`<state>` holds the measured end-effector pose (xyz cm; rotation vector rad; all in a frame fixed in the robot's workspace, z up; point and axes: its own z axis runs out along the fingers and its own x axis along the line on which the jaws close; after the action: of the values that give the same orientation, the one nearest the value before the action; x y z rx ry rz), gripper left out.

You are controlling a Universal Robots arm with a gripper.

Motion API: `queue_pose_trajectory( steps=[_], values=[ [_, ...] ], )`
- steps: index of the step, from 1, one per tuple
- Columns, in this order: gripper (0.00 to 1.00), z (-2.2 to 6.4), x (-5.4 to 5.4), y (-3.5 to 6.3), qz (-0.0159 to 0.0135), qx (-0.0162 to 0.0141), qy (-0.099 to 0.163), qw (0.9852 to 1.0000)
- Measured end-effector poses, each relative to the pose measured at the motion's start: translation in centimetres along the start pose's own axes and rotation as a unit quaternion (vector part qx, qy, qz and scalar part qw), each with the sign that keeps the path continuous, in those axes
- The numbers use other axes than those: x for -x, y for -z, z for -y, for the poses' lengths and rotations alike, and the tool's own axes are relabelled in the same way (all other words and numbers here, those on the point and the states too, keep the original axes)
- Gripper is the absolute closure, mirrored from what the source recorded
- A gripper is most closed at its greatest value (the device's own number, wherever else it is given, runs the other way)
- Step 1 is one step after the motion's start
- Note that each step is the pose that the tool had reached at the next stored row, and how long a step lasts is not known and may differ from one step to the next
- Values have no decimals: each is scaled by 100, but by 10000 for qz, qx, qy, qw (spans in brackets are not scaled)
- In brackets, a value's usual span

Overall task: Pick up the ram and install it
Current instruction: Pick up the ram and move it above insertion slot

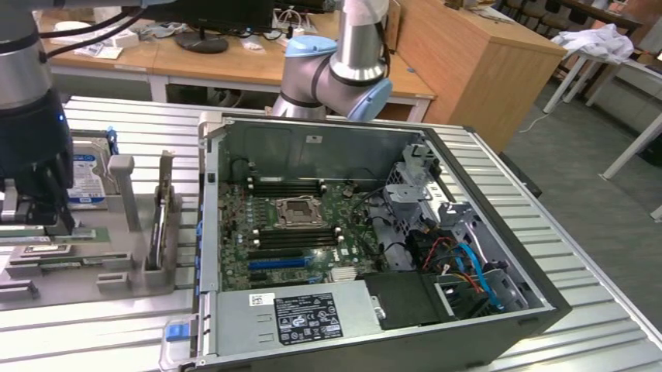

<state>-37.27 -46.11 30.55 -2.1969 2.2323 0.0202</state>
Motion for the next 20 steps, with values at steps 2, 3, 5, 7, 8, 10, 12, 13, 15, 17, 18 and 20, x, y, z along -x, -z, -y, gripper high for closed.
queue_pose_trajectory(
  steps=[2, 3, 5, 7, 8, 10, 12, 13, 15, 17, 18, 20],
  values=[
    [88, -1, 1, 36, -4, 0, 0, 10000],
    [88, -1, 1, 56, -6, 0, 0, 10000],
    [88, -1, 2, 98, -10, 0, 0, 10000],
    [88, -1, 2, 137, -13, 0, 0, 10000],
    [88, -1, 3, 155, -14, -1, 0, 10000],
    [88, -1, 3, 192, -18, 0, 0, 10000],
    [88, -1, 4, 230, -20, 0, 0, 10000],
    [88, -1, 4, 252, -20, 0, 0, 10000],
    [88, -1, 5, 290, -21, 0, -1, 10000],
    [88, -1, 5, 329, -22, 0, 0, 10000],
    [88, -1, 6, 348, -23, 0, 0, 10000],
    [88, -1, 6, 384, -24, -1, 0, 10000]
  ],
)
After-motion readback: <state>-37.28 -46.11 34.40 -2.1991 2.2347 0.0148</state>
